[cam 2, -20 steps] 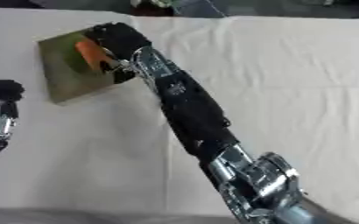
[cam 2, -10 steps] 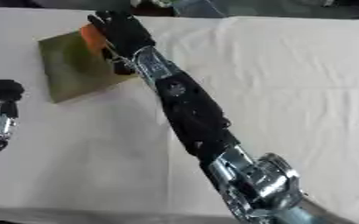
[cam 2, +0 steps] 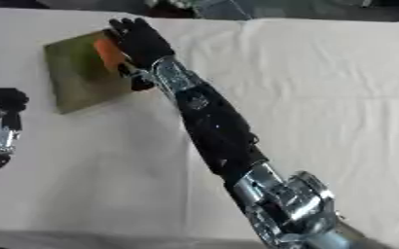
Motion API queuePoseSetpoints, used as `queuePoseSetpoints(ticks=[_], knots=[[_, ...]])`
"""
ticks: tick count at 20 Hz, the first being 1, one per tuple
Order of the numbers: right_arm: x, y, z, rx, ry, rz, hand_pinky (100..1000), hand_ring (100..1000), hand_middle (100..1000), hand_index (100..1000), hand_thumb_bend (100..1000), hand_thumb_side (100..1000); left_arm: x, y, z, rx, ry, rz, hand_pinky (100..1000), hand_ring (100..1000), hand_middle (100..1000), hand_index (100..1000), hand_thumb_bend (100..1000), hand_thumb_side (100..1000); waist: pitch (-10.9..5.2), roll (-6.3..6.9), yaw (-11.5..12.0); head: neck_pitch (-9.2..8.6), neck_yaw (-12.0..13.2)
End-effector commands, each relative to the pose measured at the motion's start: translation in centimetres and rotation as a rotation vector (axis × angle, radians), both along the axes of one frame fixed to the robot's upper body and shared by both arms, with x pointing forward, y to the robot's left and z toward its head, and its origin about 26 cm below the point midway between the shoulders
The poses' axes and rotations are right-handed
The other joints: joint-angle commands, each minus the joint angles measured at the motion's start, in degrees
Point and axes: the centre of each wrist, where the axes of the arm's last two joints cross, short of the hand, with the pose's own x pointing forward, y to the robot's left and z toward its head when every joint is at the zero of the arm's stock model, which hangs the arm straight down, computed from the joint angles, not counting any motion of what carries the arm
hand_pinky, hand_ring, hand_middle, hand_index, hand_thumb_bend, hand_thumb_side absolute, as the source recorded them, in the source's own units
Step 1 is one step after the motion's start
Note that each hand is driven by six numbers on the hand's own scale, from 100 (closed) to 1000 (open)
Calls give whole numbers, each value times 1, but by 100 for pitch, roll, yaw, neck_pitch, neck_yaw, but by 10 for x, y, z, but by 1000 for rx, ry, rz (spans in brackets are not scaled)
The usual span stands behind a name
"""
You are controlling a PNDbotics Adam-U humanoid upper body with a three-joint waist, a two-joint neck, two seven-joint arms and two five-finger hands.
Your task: Pick up objects on the table and place them in the box.
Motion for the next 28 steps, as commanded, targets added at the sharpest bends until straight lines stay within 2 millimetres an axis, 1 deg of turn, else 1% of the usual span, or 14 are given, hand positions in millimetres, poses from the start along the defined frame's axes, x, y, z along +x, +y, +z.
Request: queuePoseSetpoints(ticks=[1,5,7,9,11,12,14,16,22,28], knots=[[3,-5,10,-24,-17,-12,992,1000,1000,1000,100,276,0,0,8,3,-28,-2,778,756,680,775,111,325,-85,31,-3,28,13],[4,-6,10,-37,-21,-18,994,1000,1000,1000,100,273,0,0,8,2,-28,-1,778,756,680,775,111,325,-84,32,-12,28,18],[4,-7,10,-47,-24,-15,998,1000,1000,1000,100,284,0,0,7,3,-27,-1,778,756,681,775,111,325,-83,33,-16,28,17],[4,-7,10,-72,-27,-6,1000,1000,1000,1000,112,318,-1,0,7,3,-27,0,777,756,680,775,111,325,-83,33,-20,28,17],[5,-8,11,-110,-29,4,1000,1000,1000,1000,183,347,-1,1,7,3,-27,1,777,756,680,775,112,325,-83,33,-23,28,14],[5,-8,11,-133,-24,9,1000,1000,1000,1000,232,368,-1,1,7,4,-26,0,777,756,681,775,113,325,-82,33,-26,28,13],[6,-10,12,-172,-18,14,1000,1000,1000,1000,293,398,-1,1,7,4,-26,1,778,756,681,775,114,324,-82,35,-32,28,14],[7,-11,15,-194,-27,16,1000,1000,1000,1000,330,415,-1,1,7,4,-26,2,777,756,680,775,114,324,-82,38,-39,28,16],[7,-11,18,-208,-66,15,1000,1000,1000,1000,366,430,-1,1,7,5,-27,2,777,757,681,775,115,324,-76,52,-54,28,12],[7,-12,17,-213,-80,17,1000,1000,1000,1000,365,425,-1,1,7,5,-27,2,777,757,681,776,115,325,-72,55,-63,28,13]])
